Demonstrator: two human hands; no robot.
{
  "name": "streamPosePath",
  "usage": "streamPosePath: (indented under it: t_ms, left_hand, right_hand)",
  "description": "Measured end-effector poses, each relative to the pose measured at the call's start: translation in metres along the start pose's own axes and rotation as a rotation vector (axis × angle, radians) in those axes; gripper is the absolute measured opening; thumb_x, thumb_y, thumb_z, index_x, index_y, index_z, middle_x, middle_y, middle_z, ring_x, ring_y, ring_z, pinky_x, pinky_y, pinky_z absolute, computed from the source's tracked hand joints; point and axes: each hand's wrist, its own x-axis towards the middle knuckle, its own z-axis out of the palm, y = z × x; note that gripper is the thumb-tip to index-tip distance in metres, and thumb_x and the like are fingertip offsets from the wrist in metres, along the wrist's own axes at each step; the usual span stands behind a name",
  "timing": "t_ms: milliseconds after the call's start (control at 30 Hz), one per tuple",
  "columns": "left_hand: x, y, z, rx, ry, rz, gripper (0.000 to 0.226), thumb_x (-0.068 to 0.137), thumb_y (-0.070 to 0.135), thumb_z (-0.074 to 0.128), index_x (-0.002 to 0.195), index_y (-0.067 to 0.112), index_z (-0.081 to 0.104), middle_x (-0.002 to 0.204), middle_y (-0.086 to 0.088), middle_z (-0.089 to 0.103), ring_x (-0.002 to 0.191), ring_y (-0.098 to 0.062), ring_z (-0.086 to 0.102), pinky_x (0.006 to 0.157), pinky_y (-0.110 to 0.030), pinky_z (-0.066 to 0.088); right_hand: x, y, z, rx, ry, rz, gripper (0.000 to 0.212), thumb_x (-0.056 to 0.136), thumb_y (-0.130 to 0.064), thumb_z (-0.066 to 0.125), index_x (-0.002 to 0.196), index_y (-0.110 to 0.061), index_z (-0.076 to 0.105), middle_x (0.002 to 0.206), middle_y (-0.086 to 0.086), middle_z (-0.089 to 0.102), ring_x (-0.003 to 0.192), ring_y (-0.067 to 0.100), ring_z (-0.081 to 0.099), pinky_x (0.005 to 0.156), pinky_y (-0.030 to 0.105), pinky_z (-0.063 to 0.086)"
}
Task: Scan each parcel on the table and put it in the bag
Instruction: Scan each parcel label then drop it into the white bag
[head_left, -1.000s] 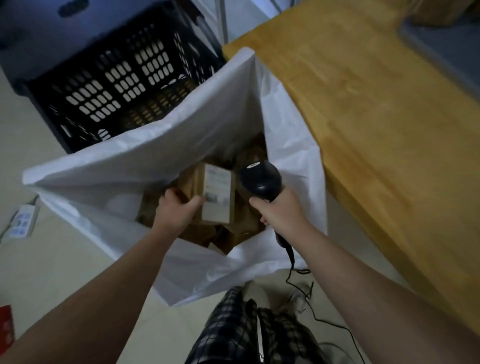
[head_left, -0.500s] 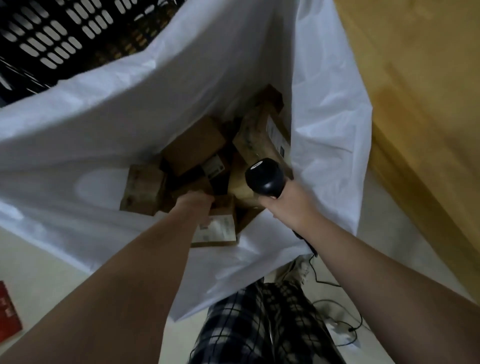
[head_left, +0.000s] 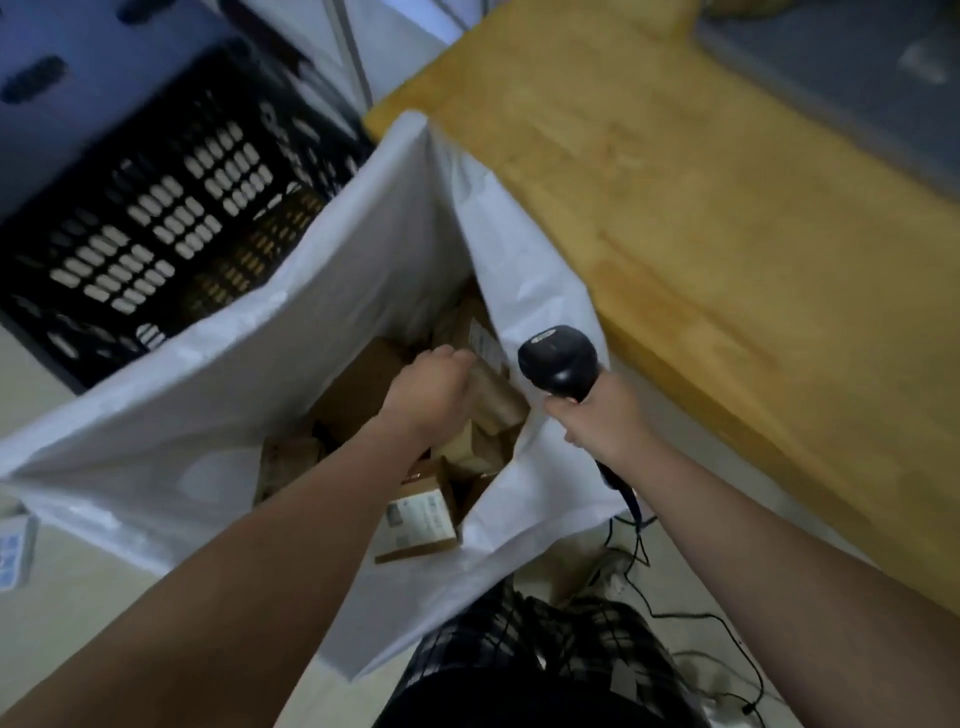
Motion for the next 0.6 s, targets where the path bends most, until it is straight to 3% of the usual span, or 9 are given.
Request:
streamPosePath:
  t_ms: [133,200,367,600]
  left_hand:
    - [0.017,0.065,-0.027,0.042,0.067,0.154,0.039,0.098,0.029,0.048,0.134,0.018,0.051,0.127,-0.005,0.054,0.111,-0.025,0.053,0.090,-0.042,0.048]
    - [0.028,0.102,-0.036,0.099,0.069,0.248,0.042,0.098,0.030,0.047,0.138,0.017,0.047,0.131,-0.005,0.052,0.116,-0.025,0.050,0.092,-0.041,0.047]
    - [0.063,0.206,-0.051,0.257,0.072,0.429,0.044,0.098,0.029,0.048,0.139,0.017,0.044,0.135,-0.006,0.049,0.122,-0.026,0.046,0.095,-0.036,0.043]
    - [0.096,0.368,-0.041,0.424,0.121,0.653,0.042,0.099,0.031,0.042,0.139,0.017,0.044,0.132,-0.005,0.050,0.119,-0.025,0.047,0.095,-0.038,0.044]
  right_hand:
    - [-0.023,0.009,-0.054,0.098,0.119,0.053,0.029,0.087,-0.016,0.068,0.063,-0.010,0.054,0.058,0.009,0.056,0.052,0.017,0.055,0.052,0.026,0.041]
    - [-0.030,0.017,-0.085,0.134,0.206,0.074,0.032,0.087,-0.019,0.068,0.061,-0.010,0.053,0.058,0.011,0.055,0.052,0.020,0.053,0.052,0.026,0.038]
    - [-0.041,0.046,-0.181,0.195,0.344,0.077,0.018,0.088,-0.014,0.064,0.075,-0.005,0.056,0.066,0.017,0.054,0.063,0.028,0.054,0.061,0.034,0.043]
    - [-0.069,0.105,-0.323,0.421,0.629,0.135,0.014,0.086,-0.016,0.066,0.085,-0.003,0.063,0.066,0.009,0.060,0.051,0.017,0.059,0.050,0.025,0.049]
